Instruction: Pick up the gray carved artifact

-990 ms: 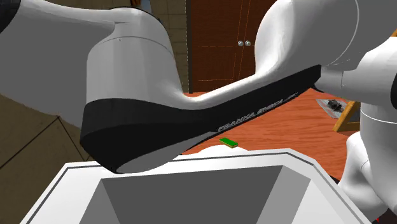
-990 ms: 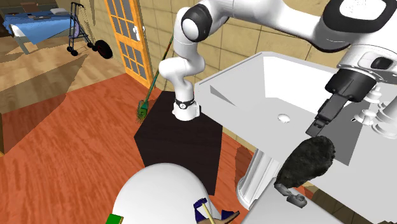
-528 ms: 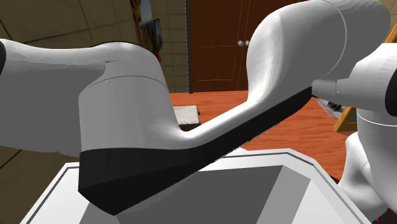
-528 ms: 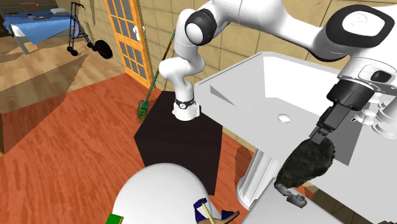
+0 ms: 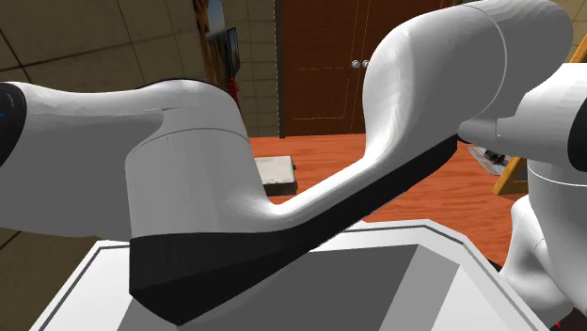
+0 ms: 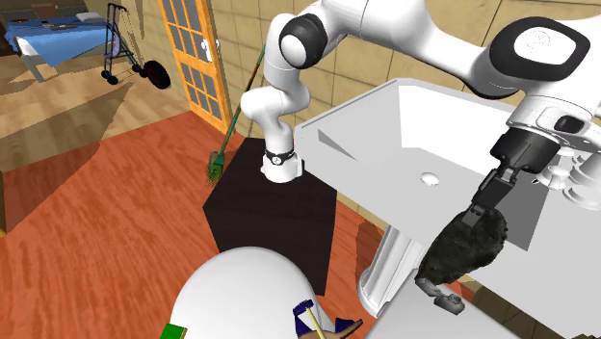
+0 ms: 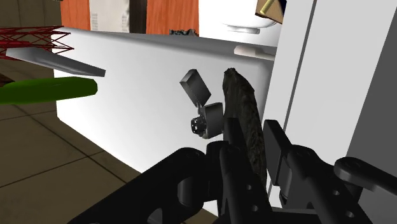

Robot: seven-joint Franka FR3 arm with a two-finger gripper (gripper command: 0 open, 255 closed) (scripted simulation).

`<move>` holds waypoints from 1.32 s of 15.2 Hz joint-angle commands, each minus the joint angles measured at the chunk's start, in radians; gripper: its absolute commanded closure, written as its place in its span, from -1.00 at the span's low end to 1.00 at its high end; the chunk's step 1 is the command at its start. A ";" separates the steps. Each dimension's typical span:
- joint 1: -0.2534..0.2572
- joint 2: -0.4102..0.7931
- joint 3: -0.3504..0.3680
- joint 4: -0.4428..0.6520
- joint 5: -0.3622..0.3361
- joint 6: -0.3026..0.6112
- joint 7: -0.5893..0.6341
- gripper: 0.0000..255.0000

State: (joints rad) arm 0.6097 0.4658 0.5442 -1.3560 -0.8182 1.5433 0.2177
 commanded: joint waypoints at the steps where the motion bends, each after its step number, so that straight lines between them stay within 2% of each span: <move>1: 0.000 0.000 0.000 0.000 0.000 0.000 0.000 1.00; 6: 0.003 0.001 0.000 0.014 0.000 -0.010 -0.007 1.00; 20: 0.060 0.027 -0.005 0.234 -0.019 -0.170 -0.113 1.00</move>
State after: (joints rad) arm 0.6637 0.4877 0.5408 -1.1422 -0.8339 1.3866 0.1138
